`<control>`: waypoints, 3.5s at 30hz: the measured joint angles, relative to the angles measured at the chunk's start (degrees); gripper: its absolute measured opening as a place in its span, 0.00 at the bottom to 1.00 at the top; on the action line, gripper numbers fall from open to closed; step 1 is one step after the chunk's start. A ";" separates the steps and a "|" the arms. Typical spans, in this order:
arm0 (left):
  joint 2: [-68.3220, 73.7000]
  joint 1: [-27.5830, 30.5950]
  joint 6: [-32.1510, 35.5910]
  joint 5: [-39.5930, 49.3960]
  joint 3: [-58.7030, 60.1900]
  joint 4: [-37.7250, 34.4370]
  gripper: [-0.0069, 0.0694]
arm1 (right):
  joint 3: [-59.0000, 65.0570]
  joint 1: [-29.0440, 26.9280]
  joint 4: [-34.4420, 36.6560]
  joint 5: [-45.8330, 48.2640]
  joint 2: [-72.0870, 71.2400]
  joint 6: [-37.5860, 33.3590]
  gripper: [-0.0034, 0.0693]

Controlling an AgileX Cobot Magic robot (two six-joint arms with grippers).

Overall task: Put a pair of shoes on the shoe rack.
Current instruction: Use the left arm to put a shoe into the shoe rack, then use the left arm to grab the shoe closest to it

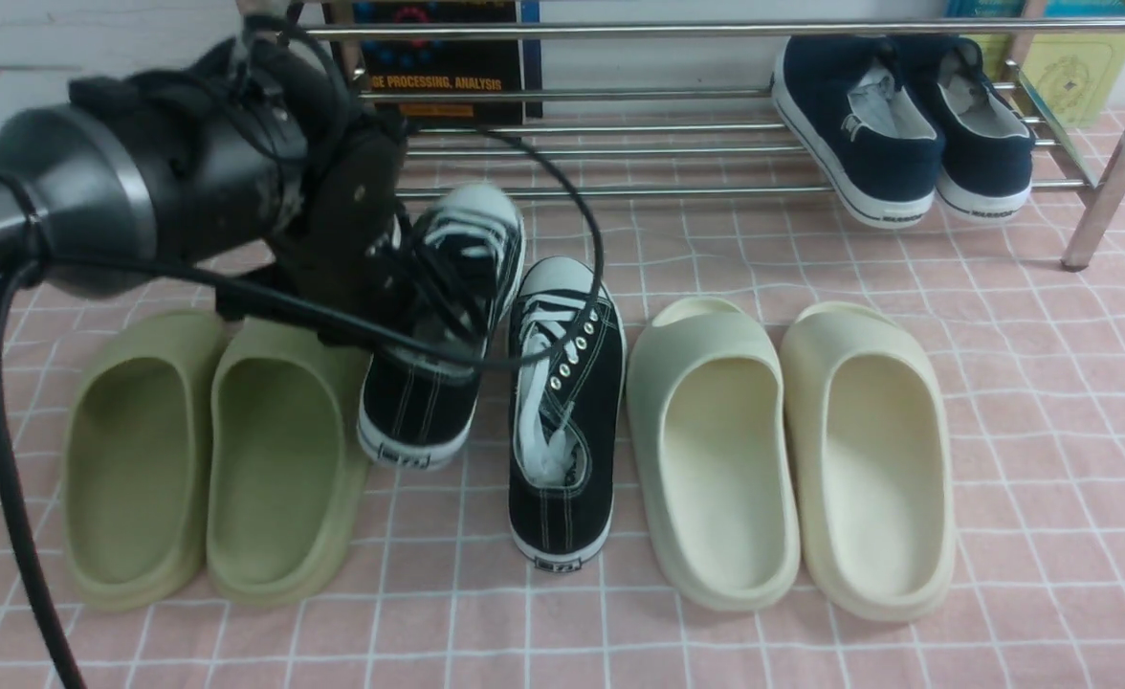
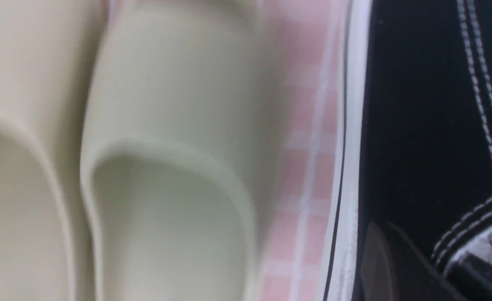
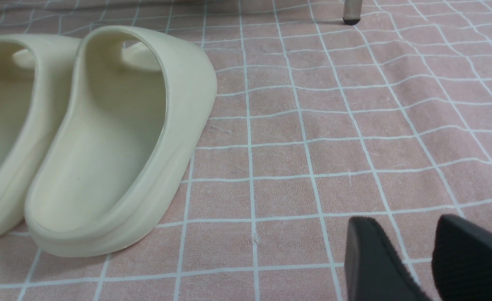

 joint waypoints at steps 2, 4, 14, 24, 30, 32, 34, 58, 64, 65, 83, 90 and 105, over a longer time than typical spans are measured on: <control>-0.07 0.00 0.22 -0.56 -2.35 0.57 0.10 | 0.00 0.00 0.00 0.00 0.00 0.00 0.37; 0.73 0.07 0.33 -1.15 -5.52 0.99 0.10 | 0.00 0.00 0.00 0.00 0.00 0.00 0.37; 14.71 0.12 0.99 -0.45 -20.20 4.16 0.10 | 0.00 0.00 0.00 0.00 0.00 0.00 0.37; 28.47 1.78 1.30 1.70 -38.77 5.19 0.11 | 0.00 0.00 0.00 0.00 0.00 0.00 0.37; 32.35 5.27 1.25 1.42 -42.85 1.12 0.11 | 0.00 0.00 0.00 0.00 0.00 0.00 0.37; 32.43 6.35 1.25 0.63 -43.27 -0.40 0.11 | 0.00 0.00 0.00 0.00 0.00 0.00 0.37; 32.43 6.82 1.25 -0.67 -43.32 -0.74 0.11 | 0.00 0.00 0.00 0.00 0.00 0.00 0.37; 32.94 7.69 -11.98 -5.77 -43.39 6.70 0.12 | 0.00 0.00 0.00 0.00 0.00 0.00 0.37; 34.42 7.69 -12.14 -8.66 -43.51 6.88 0.21 | 0.00 0.00 0.00 0.00 0.00 0.00 0.37; 34.49 7.69 -12.14 -8.71 -43.51 6.97 0.22 | 0.00 0.00 0.00 0.00 0.00 0.00 0.37; 25.36 7.64 18.10 12.75 -44.32 -11.33 0.52 | 0.00 0.00 0.00 0.00 0.00 0.00 0.37; 21.69 7.20 32.95 24.15 -42.86 -24.38 0.45 | 0.00 0.00 0.00 0.00 0.00 0.00 0.37; 11.18 -7.02 28.90 13.96 -12.98 -20.53 0.49 | 0.00 0.00 0.00 0.00 0.00 0.00 0.37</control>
